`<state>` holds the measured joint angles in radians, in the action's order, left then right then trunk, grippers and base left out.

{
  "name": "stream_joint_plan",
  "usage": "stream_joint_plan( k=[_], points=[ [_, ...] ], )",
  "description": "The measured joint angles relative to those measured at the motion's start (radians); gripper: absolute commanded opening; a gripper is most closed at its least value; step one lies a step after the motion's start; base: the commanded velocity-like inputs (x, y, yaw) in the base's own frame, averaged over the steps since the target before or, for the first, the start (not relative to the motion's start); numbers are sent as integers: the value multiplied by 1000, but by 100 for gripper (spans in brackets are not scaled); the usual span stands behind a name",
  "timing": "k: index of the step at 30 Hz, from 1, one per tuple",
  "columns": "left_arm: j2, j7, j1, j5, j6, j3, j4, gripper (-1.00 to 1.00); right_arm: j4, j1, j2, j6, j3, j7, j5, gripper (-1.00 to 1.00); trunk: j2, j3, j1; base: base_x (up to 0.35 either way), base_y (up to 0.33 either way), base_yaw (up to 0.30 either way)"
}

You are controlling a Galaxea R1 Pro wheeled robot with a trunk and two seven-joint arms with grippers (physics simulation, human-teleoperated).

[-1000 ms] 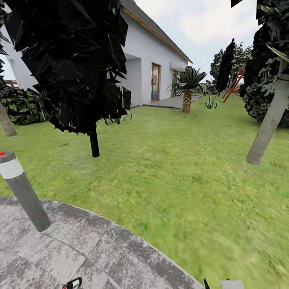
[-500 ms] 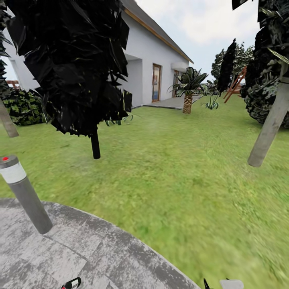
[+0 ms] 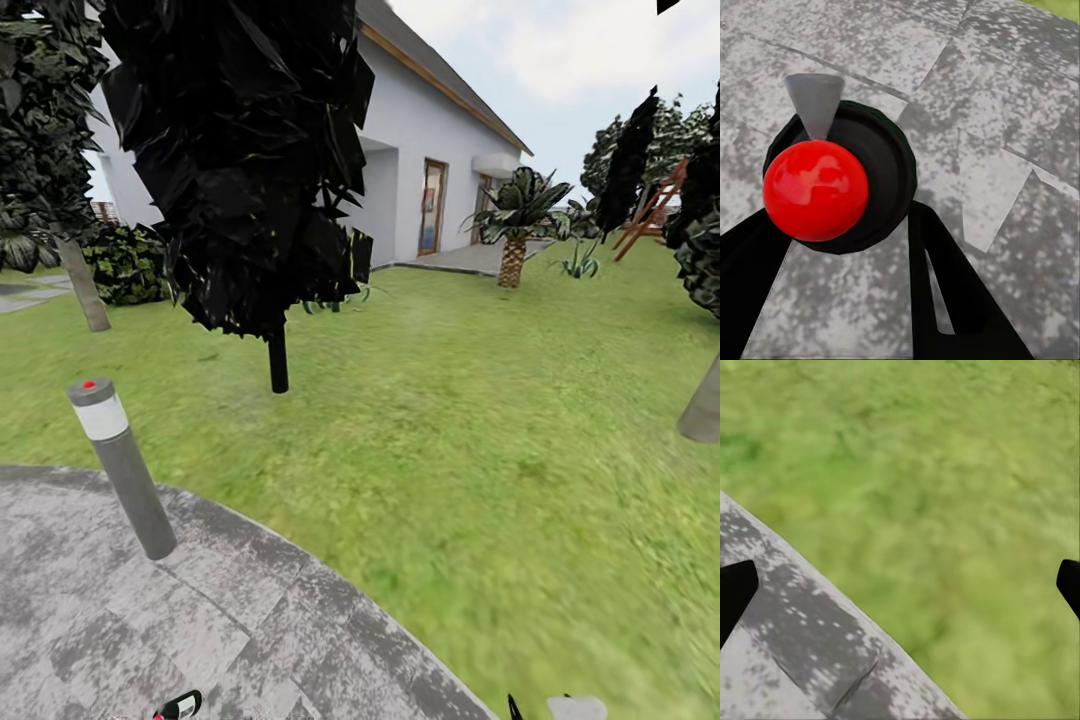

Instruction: Pick up the pesticide atomizer in the garden and spray insectifuge to fully cover both potted plants in the garden.

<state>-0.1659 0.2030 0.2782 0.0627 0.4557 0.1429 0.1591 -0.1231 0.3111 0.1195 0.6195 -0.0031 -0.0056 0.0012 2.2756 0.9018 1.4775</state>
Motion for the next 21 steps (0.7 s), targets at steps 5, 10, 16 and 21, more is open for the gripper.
stream_joint_plan(
  k=[5, 10, 16, 21],
  points=[
    [1, 1, 0, 0, 0, -1, 0, -100, 0, 0, 0, 0, 0, 0, 0, 100, 0, 0, 0, 0, -8, 278],
    [5, 2, 0, 1, 0, 0, 0, -100, 0, 0, 0, 0, 0, 0, 0, 100, 0, 0, 0, 0, -196, 277],
    [5, 0, -1, 1, 1, 0, 0, -100, 1, 0, 0, 0, 0, 0, 0, 100, 0, 0, 0, 0, -264, 277],
    [5, 0, -1, 1, 1, 0, 0, -100, 2, 0, 0, 0, 0, 0, 0, 100, 0, 0, 0, 0, -268, 277]
  ],
)
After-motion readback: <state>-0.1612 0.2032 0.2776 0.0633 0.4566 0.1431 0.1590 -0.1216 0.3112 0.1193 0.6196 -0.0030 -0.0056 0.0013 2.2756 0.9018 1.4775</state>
